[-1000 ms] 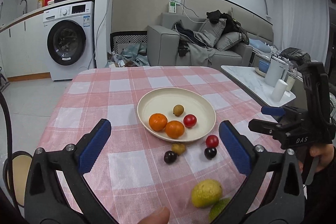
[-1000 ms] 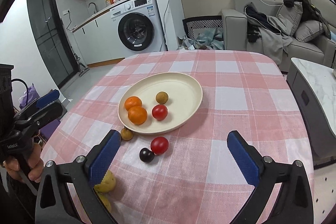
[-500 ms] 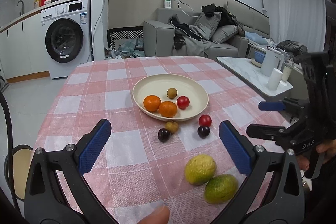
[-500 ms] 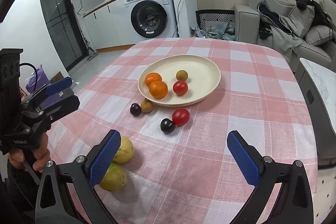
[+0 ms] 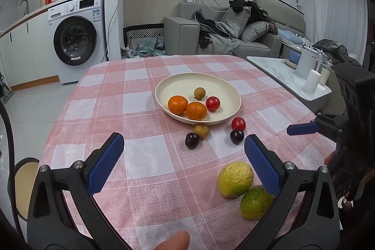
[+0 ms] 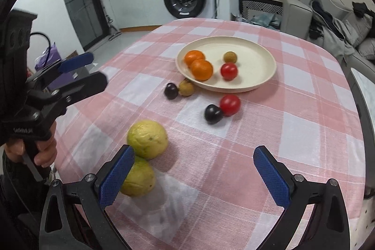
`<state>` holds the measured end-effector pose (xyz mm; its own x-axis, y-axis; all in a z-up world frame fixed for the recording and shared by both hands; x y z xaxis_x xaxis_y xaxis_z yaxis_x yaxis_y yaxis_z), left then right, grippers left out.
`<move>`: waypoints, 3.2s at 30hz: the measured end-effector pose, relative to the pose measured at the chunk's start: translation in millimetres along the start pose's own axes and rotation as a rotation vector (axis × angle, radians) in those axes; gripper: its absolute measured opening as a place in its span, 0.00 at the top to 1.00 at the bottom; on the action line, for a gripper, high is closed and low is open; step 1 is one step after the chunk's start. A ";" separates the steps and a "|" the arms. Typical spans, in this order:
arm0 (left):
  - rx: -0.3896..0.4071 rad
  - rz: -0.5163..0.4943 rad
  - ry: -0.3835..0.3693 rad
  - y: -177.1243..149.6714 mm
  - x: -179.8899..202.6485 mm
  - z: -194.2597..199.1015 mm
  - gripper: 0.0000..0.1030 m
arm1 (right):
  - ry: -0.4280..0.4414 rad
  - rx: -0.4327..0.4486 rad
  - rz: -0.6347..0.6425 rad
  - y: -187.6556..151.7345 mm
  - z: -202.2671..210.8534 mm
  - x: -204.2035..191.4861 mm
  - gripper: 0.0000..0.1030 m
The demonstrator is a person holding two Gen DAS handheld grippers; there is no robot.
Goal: Organize fruits
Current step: 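Withdraw both open tools from the plate, then move the right tool toward the yellow-green lemons, then grasp a yellow-green lemon with the right tool while the left tool grasps the other lemon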
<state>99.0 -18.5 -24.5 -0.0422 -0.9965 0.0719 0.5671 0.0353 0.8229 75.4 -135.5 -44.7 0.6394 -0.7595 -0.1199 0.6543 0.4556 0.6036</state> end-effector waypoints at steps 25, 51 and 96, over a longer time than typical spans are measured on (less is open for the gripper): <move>-0.046 -0.003 0.000 -8.2 -2.3 -17.5 0.00 | 0.062 -0.153 0.079 -29.7 -49.1 -30.2 0.00; -0.088 -0.053 -0.001 -20.3 9.4 -34.1 0.00 | 0.077 -0.032 0.001 -10.6 -37.2 1.1 0.27; -0.289 -0.144 -0.159 -68.8 62.6 -75.6 0.57 | 0.074 0.027 -0.050 -5.9 -21.4 23.2 0.54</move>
<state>119.5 -89.0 -119.3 -0.2531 -0.9647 0.0727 0.7546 -0.1499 0.6388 95.0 -145.9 -67.9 0.6347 -0.7444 -0.2074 0.6758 0.4046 0.6161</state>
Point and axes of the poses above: each gripper's, at about its wrist camera, not at the fingertips, and z roughly against the way its jaws point, x to its right, y to its top, the point moved 7 cm from there along -z, roughly the way its jaws point, and after that the axes turned 1 degree about -x, right-handed, at the moved point
